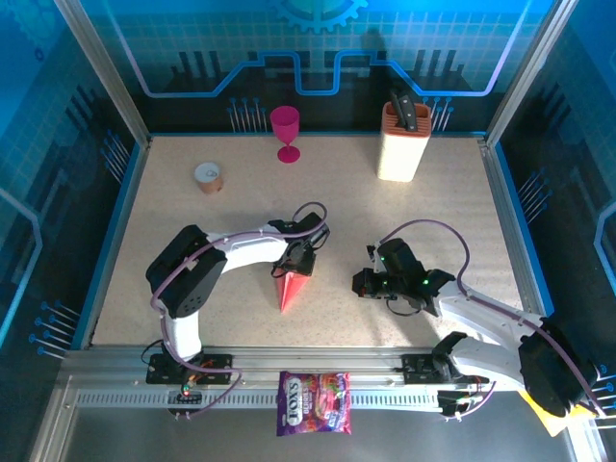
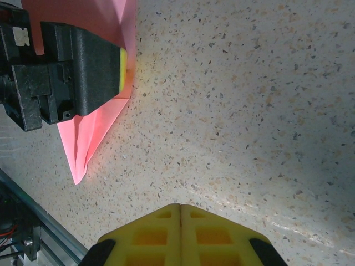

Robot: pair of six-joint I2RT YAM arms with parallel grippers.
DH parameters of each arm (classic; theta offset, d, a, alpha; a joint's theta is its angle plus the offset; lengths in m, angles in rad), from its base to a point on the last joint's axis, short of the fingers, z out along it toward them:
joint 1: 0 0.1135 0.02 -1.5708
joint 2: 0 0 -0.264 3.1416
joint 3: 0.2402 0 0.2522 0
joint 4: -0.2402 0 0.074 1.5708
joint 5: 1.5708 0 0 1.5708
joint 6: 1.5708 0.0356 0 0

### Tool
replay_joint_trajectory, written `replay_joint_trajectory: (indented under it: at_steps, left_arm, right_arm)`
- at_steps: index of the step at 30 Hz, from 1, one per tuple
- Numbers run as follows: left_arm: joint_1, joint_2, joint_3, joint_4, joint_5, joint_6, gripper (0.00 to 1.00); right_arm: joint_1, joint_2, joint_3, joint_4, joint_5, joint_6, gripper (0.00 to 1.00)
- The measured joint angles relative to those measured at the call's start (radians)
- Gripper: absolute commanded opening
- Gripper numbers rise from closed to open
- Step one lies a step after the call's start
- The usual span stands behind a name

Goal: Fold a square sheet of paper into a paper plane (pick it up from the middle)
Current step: Turn over a paper plane at the center of the table.

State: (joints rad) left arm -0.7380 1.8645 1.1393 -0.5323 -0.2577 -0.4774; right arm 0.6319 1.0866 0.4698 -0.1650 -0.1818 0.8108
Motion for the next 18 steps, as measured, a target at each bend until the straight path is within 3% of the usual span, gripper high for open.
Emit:
replay_joint_trajectory:
  at_steps: [18]
  left_arm:
    - [0.0, -0.004, -0.008, 0.068, 0.001, -0.067, 0.62]
  right_arm:
    - [0.005, -0.034, 0.017, -0.039, 0.019, -0.003, 0.0]
